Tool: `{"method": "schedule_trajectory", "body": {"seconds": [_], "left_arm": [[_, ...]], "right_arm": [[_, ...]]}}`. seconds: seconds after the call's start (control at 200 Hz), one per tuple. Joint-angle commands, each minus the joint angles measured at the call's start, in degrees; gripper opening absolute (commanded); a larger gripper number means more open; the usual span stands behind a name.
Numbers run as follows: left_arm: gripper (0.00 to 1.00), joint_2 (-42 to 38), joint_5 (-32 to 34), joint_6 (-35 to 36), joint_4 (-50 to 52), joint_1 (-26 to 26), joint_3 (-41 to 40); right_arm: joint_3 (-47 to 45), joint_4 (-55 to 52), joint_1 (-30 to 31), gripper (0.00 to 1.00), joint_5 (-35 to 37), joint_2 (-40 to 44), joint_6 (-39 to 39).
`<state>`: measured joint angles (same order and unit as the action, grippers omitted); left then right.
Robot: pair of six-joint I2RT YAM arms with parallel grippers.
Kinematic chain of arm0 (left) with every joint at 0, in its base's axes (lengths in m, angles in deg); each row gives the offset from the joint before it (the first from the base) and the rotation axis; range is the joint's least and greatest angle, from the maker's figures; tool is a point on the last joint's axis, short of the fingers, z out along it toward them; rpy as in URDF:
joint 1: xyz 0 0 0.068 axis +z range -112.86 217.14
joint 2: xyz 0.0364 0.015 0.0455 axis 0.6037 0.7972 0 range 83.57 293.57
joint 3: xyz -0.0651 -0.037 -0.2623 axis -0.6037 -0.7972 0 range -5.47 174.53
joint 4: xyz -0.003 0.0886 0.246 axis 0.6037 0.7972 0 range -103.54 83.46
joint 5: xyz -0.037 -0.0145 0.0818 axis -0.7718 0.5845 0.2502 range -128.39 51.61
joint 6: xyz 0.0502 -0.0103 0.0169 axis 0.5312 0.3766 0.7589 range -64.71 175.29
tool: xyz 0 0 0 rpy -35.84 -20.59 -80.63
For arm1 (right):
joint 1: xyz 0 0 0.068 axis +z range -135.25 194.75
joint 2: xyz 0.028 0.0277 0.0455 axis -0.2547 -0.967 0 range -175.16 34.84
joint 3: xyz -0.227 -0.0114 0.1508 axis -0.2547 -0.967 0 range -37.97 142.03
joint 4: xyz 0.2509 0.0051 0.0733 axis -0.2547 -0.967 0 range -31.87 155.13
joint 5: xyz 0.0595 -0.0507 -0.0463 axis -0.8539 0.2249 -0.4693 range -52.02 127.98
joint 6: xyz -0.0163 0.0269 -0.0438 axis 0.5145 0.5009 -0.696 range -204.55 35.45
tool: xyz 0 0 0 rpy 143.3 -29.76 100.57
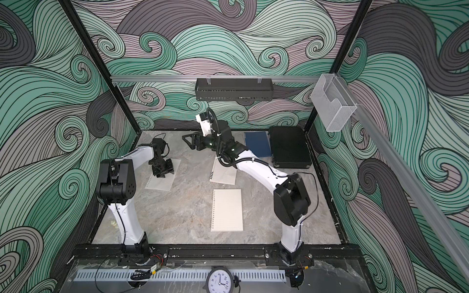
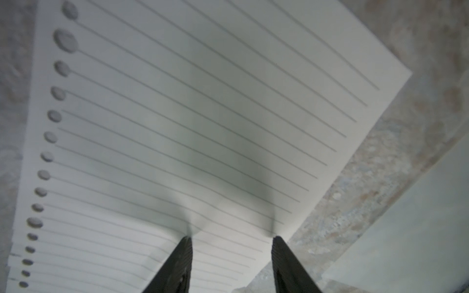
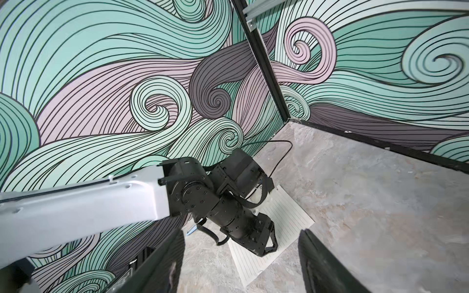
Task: Tear off pages from different notebooks
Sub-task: Move the paper at the center of the board.
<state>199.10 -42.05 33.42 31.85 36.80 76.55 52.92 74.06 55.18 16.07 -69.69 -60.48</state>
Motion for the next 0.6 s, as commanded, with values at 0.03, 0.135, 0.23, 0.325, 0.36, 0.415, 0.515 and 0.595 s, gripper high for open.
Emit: {"method": "schedule_trajectory", "body": {"seconds": [0.03,0.135,0.23,0.325,0.36,0.415,0.515,0.595], "left_arm": [[0.51,4.1,1.5,2.3,3.1,0.4,5.8],[0.51,7.8,3.0,3.8,5.3,1.1,9.7],[0.51,10.3,3.1,5.1,6.3,2.4,12.3],[0.50,12.3,3.2,6.4,7.5,3.6,14.7],[0.50,13.0,3.5,6.9,8.0,4.0,15.7],[0.50,13.9,3.8,7.5,8.6,4.7,17.1],[0.50,15.3,5.3,8.5,9.4,5.9,19.3],[0.50,16.9,6.2,9.3,10.6,6.6,21.5]], "right_arm": [[-6.6,3.7,-1.2,0.72,3.2,6.3,-0.4],[-13.2,8.8,-3.7,0.72,1.8,11.1,3.2],[-17.0,9.3,-5.6,0.73,0.9,15.1,4.3],[-19.4,7.1,-6.8,0.73,1.3,18.8,2.9],[-20.1,6.1,-6.9,0.73,1.8,20.2,2.3],[-21.3,4.6,-7.3,0.73,2.8,22.3,1.4],[-23.4,2.6,-8.5,0.74,4.1,25.3,0.5],[-25.4,1.9,-9.7,0.75,4.2,27.3,1.1]]}}
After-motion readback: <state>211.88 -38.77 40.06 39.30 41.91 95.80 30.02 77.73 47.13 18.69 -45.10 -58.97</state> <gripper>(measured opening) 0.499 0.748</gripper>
